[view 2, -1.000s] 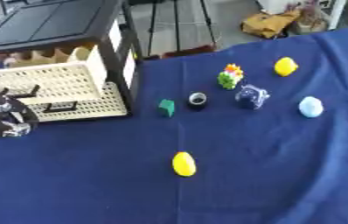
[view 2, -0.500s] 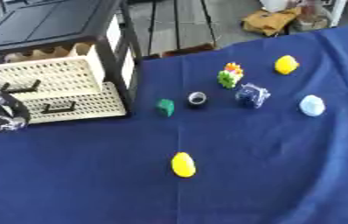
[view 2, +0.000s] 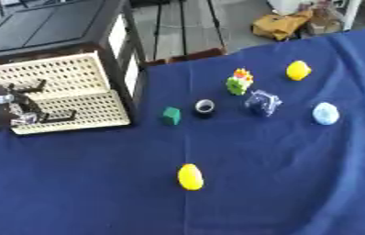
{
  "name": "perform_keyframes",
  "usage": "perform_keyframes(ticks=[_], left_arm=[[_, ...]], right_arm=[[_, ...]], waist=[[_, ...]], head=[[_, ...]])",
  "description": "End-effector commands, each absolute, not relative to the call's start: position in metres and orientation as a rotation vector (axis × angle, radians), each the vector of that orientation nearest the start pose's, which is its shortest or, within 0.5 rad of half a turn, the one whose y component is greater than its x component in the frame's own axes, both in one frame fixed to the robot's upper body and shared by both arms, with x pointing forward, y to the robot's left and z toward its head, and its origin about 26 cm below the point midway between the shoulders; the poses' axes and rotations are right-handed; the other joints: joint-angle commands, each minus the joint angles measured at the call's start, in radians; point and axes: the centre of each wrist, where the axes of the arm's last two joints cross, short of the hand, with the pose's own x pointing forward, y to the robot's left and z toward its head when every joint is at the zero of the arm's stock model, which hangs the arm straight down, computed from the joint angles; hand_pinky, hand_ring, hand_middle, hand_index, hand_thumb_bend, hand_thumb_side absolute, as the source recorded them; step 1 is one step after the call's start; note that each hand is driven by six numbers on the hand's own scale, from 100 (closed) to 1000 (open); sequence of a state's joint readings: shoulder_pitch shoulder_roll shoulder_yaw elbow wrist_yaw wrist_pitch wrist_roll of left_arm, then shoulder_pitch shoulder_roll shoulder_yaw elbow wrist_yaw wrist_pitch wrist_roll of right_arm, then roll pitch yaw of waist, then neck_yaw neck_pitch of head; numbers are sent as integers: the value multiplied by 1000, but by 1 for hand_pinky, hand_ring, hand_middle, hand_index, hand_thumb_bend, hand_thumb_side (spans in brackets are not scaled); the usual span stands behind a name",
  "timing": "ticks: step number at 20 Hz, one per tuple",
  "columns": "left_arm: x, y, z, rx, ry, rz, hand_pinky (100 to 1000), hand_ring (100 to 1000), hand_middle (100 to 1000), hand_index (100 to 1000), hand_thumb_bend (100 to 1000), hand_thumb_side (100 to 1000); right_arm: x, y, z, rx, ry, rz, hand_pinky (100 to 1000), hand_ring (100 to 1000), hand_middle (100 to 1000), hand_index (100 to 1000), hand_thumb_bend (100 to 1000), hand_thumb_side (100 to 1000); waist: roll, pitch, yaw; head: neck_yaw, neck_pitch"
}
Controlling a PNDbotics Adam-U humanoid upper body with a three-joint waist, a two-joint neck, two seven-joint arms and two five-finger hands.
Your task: Pick up objects from table and place into drawer.
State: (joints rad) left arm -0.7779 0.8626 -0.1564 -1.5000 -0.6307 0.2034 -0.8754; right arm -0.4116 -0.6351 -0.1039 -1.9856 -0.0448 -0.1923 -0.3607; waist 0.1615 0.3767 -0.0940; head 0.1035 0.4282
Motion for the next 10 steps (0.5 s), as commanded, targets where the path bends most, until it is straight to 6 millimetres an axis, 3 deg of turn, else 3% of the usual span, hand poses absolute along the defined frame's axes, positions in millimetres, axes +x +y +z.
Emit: perform_keyframes(ticks=[1, 10], left_arm=[[380, 346, 333, 921, -1120, -1374, 193, 420, 704, 879, 100, 1000], [385, 346, 328, 937, -1167, -1332, 189, 419, 706, 903, 100, 1000]], right_arm=[[296, -313, 282, 711, 3461, -249, 543, 747, 526, 685, 100, 958], [296, -312, 280, 718, 3472, -236, 543, 747, 524, 683, 100, 958]], waist=[[-6, -17, -1], [-4, -14, -10]], head=[[3, -14], [7, -22]])
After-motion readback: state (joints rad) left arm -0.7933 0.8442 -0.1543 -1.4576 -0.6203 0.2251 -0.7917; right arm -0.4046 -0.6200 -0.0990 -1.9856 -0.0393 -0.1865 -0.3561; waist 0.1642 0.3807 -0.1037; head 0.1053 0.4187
